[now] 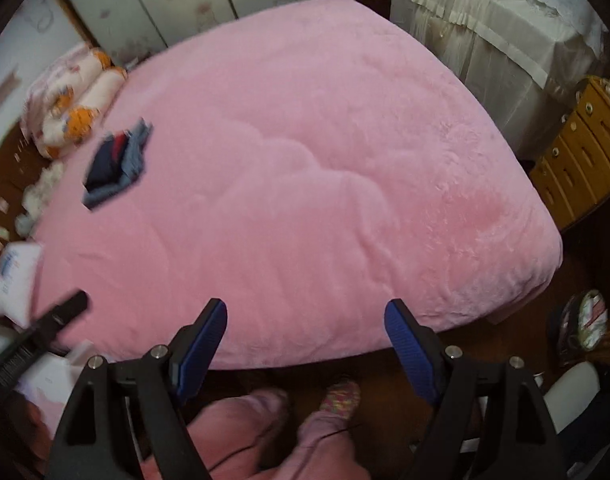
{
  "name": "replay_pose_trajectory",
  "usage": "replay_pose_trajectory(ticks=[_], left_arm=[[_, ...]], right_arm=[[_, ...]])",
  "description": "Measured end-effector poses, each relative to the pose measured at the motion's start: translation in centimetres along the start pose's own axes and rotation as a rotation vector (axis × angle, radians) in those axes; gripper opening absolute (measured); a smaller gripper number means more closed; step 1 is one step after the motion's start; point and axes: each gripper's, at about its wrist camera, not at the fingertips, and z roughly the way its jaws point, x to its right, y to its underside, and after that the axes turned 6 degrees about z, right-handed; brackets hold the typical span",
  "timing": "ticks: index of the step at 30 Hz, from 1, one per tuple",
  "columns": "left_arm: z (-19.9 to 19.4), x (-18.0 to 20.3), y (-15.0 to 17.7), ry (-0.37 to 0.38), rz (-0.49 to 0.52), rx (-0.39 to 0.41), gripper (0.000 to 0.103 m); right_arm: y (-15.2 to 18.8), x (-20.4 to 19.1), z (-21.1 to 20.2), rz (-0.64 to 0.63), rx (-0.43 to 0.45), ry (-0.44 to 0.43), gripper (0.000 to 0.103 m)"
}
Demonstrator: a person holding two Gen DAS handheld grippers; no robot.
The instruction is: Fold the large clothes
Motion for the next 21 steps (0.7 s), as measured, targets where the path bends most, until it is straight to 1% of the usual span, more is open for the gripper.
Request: replay_pose_trajectory(ticks=[2,4,6,9,11,12,14,15,17,19,20,21], left_arm=[[-1.4,0.7,-0.3,-0.030,0.020,0.043,0.082],[-1.9,0.9,-0.6,-0.058,0.036,0.047,0.082],[-2.0,1.1,-0.8,-0.075,0.045,0.034,0.082],[-1.4,1.2,-0.5,-0.087,0.037,0.007,0.082],[-0.6,1.4,-0.1,-0.092,0.042,-0.022,0.082],[-0.3,1.4,0.1,-0.092,0.038,-0.039,0.082],[0.0,1.3,0.6,-0.081,0.025,-0.049,0.082],[-0.1,1.3,0.7,-0.085,0.021,-0.046,0.082],[-0.4,1.2,0.9,-0.087,0.014,-0.028,0.082],[-0.8,1.0,1.1,-0.094,0.007,-0.001,0.082],[-0.9,1.0,1.2,-0.096,-0.001,0.012,0.085],[-1.0,0.9,1.3,-0.089,-0.010,0.018,0.089]], right_arm=[[0.1,-0.2,-1.5,0.001,0.031,-0.024,0.082],[0.4,-0.9,-2.5,-0.035,0.075,-0.017,0.082],[0.8,-1.3,-2.7,-0.058,0.102,-0.004,0.083],[0.7,-1.8,-2.5,-0.080,0.104,-0.016,0.083],[1.3,-2.6,-2.6,-0.136,0.176,-0.014,0.087],[1.7,-3.1,-2.0,-0.179,0.171,0.014,0.088],[1.9,-3.5,-1.0,-0.200,0.109,-0.004,0.089],[1.9,-3.5,-0.7,-0.204,0.094,-0.006,0.089],[1.9,-3.5,-0.7,-0.202,0.092,0.006,0.091],[1.9,-3.4,-0.8,-0.198,0.095,-0.003,0.094],[1.9,-3.4,-0.9,-0.200,0.096,-0.002,0.095],[1.9,-3.5,-0.9,-0.202,0.094,-0.001,0.095]])
